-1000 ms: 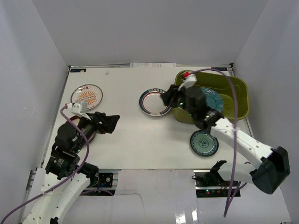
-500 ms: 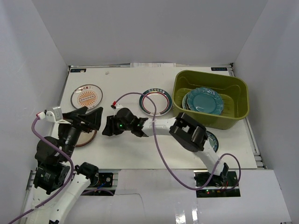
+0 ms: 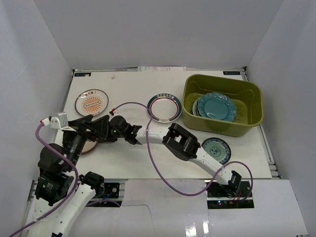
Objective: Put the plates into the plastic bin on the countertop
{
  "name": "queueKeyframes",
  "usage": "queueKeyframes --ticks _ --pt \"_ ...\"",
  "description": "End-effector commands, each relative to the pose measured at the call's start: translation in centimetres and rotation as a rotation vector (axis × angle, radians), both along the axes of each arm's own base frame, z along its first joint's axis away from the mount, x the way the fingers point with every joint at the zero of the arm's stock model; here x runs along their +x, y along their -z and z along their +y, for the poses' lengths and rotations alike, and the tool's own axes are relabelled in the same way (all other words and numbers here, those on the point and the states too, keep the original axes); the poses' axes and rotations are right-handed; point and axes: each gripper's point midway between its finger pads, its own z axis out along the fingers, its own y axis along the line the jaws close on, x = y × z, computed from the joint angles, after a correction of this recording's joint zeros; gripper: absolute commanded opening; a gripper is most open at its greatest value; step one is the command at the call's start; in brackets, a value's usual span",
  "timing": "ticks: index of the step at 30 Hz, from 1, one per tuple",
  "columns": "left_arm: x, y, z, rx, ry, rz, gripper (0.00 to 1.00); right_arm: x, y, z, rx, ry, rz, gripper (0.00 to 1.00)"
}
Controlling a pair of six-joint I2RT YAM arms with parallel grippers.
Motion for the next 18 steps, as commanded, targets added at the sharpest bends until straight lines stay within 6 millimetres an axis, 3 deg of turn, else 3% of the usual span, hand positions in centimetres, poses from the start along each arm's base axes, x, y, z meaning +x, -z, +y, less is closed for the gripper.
queueKeyframes --ticks 1,5,6,7,8,9,10,11,12,13,14,15,16,17,18 --pt "-0.3 -0.5 0.1 -0.002 0.000 -0.006 0.98 0.5 3.4 -0.7 -0.082 0.076 0.065 0.34" --pt "-0.2 -0.3 0.1 -0.002 0.001 -0.002 0.98 0.8 2.9 -1.8 -0.077 0.121 0.046 0.11" --pt "-0.2 -0.3 0.0 -0.001 0.004 -0.001 0.98 0.6 1.0 -1.9 -0.055 0.122 0.026 0.10" --pt "-0.2 -0.3 0.0 -0.003 0.003 -0.001 0.98 0.0 2.4 -3.3 -0.090 0.118 0.024 0.09" --pt "-0.2 -0.2 0.0 -0.004 0.005 0.000 0.98 0.3 2.1 -3.8 -0.090 0.149 -0.002 0.08" --pt "-0.2 -0.2 0.0 -0.005 0.005 0.002 0.98 0.2 -0.8 -3.9 -0.035 0.152 -0.035 0.08" --pt "-0.1 -0.1 -0.1 -0.008 0.005 0.004 0.98 -0.3 0.5 -5.4 -0.072 0.150 -0.049 0.08" --pt "-0.1 0.0 -0.1 -0.006 0.004 0.007 0.98 -0.2 0.0 -6.0 -0.069 0.166 -0.070 0.08" --pt "-0.1 -0.1 -0.2 -0.007 0.010 0.007 0.98 -0.1 -3.3 -6.2 -0.002 0.169 -0.104 0.08" --pt "0.0 -0.1 -0.2 -0.007 0.012 0.007 0.98 -0.1 -4.0 -6.8 0.009 0.174 -0.121 0.08" --pt "0.0 -0.2 -0.2 -0.008 0.010 0.005 0.98 -0.2 -3.5 -8.1 -0.021 0.182 -0.153 0.08" --pt "0.1 -0.2 -0.3 -0.008 0.010 0.009 0.98 -0.1 -6.4 -8.6 0.015 0.193 -0.189 0.08" --pt "0.0 -0.5 -0.2 -0.010 0.010 0.003 0.98 0.0 -7.8 -9.1 0.031 0.198 -0.218 0.08" --pt "0.0 -0.7 -0.2 -0.011 0.009 0.002 0.98 0.2 -7.8 -10.1 0.010 0.205 -0.262 0.08" --pt "0.1 -0.8 -0.2 -0.012 0.006 0.000 0.98 0.3 -11.0 -10.7 0.050 0.215 -0.305 0.08"
